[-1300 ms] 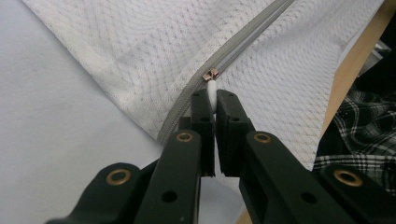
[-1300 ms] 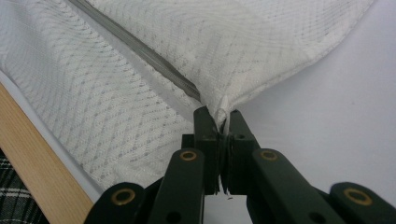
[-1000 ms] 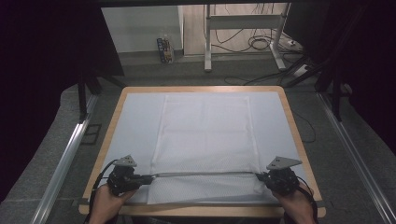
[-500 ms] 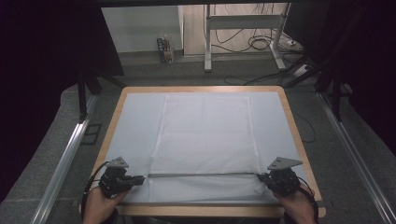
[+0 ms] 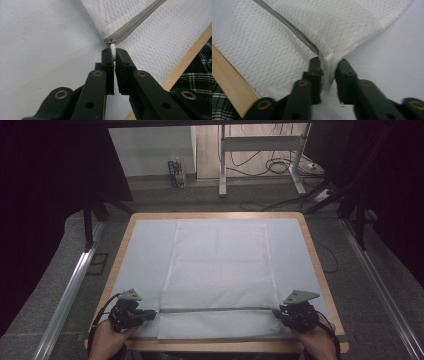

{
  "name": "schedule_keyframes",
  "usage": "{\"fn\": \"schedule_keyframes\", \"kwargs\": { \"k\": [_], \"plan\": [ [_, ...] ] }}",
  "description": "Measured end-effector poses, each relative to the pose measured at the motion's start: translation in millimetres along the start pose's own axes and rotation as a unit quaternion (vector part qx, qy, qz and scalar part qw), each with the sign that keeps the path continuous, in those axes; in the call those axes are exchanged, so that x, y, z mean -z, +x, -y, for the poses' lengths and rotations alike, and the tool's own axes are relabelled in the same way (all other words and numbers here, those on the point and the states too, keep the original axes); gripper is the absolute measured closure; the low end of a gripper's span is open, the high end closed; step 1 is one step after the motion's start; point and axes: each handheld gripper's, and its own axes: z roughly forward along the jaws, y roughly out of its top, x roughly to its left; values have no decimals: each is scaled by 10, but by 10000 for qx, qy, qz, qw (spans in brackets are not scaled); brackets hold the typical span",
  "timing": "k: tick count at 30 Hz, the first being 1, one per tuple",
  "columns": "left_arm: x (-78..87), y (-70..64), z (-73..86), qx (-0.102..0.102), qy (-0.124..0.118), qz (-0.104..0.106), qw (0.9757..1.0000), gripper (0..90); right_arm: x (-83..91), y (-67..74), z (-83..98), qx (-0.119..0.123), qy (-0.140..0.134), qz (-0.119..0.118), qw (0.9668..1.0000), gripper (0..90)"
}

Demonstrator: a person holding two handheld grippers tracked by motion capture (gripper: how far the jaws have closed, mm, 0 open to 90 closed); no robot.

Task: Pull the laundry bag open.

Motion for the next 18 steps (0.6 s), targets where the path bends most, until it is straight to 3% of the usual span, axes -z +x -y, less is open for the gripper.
{"fn": "schedule_keyframes", "kwargs": {
  "k": [8, 13, 18],
  "plan": [
    [-53, -78, -45, -258, -136, -237, 9993, 602, 6, 0, -28, 135, -235, 135, 9995, 431],
    [-75, -120, -56, -354, -295, -457, 9979, 387, 13, -18, -41, 133, -377, 152, 9991, 314],
    [-56, -165, -70, -463, -401, -574, 9965, 276, 33, -21, -46, 103, -463, 156, 9988, 208]
  ]
}}
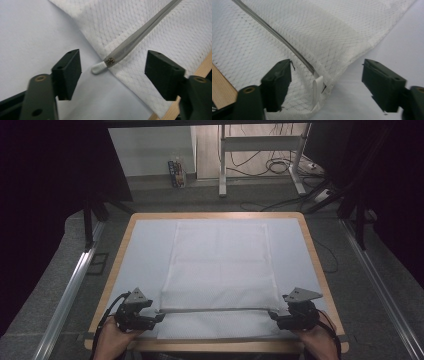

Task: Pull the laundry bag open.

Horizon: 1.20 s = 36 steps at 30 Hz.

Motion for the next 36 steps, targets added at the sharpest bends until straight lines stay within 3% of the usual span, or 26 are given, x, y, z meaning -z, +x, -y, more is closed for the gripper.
{"fn": "schedule_keyframes", "kwargs": {
  "k": [6, 12, 22, 30, 36],
  "plan": [
    [83, -36, -1, -34, -283, -104, 9995, 184, 54, 4, 0, -41, -137, -33, 9999, 144],
    [163, -57, 50, 21, -415, -229, 9989, 110, 111, 16, 5, -21, -215, -73, 9997, 94],
    [345, 21, 195, 394, -745, -539, 9950, 35, 197, -9, 76, -81, -220, -22, 9997, 54],
    [358, 108, 312, 523, -719, -737, 9933, 14, 266, -92, 190, -205, -203, 120, 9995, 32],
    [260, 134, 393, 291, -493, -1080, 9925, 6, 262, -170, 300, -340, -123, 216, 9991, 28]
  ]
}}
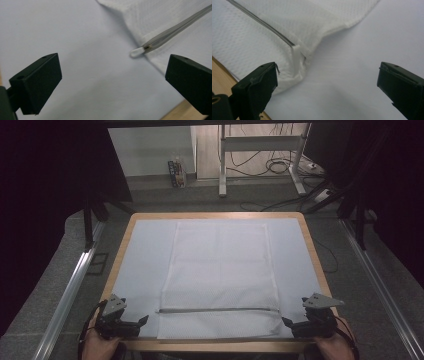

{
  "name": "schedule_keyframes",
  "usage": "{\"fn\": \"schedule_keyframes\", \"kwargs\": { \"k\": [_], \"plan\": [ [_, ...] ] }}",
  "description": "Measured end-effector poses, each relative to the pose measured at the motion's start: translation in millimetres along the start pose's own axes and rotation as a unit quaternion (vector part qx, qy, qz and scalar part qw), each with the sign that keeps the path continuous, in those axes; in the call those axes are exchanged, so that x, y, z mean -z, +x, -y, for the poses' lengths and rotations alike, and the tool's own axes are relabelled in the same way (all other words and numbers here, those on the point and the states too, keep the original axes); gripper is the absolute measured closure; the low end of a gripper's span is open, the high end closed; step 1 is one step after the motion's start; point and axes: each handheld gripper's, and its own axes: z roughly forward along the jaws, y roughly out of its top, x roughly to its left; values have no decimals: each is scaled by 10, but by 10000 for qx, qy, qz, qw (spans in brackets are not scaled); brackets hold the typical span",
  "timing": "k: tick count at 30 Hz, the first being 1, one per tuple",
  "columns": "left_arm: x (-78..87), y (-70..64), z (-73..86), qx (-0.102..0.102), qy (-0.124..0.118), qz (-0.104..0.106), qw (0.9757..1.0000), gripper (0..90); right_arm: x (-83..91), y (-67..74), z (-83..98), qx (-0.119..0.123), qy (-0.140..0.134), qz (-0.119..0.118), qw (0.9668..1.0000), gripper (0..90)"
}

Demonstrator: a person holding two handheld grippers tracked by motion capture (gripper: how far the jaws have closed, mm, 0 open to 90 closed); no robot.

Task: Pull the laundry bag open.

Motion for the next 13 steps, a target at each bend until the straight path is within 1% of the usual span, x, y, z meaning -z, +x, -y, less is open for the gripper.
{"fn": "schedule_keyframes", "kwargs": {
  "k": [2, 4, 7, 9, 11, 13],
  "plan": [
    [-31, 6, 1, 36, 99, -37, 9999, 3, -24, -33, 43, -48, 75, 22, 10000, 28],
    [-28, 13, 2, 51, 92, -6, 9999, 8, -49, -60, 78, -82, 176, 23, 9998, 28],
    [-54, 30, -2, 127, 199, 25, 9997, 12, -48, -70, 78, -137, 168, 18, 9998, 28],
    [-72, 28, -9, 123, 287, 14, 9995, 23, -62, -72, 79, -129, 240, 17, 9996, 28],
    [-83, 19, -17, 91, 331, -8, 9994, 23, -72, -69, 77, -76, 276, 32, 9996, 28],
    [-93, 14, -21, 63, 379, -16, 9993, 25, -82, -70, 78, -81, 321, 18, 9995, 29]
  ]
}}
